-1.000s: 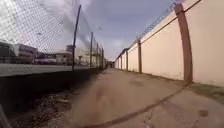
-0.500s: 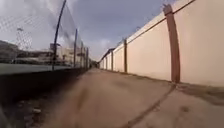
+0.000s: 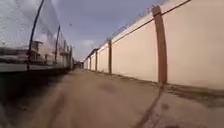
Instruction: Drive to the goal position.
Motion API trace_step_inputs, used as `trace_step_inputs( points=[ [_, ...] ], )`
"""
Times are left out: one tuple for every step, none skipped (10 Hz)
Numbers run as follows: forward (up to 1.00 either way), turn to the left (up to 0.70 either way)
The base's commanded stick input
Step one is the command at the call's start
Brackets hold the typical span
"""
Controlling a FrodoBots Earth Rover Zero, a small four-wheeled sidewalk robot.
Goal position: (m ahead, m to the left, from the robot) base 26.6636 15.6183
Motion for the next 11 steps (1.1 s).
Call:
trace_step_inputs(
  points=[
    [0.70,-0.35],
    [0.70,-0.35],
    [0.70,-0.35],
    [0.70,-0.35],
    [0.70,-0.35],
    [0.70,-0.28],
    [0.70,-0.12],
    [0.70,0.28],
    [0.70,0.35],
    [0.70,0.35],
    [0.70,0.35]
  ],
)
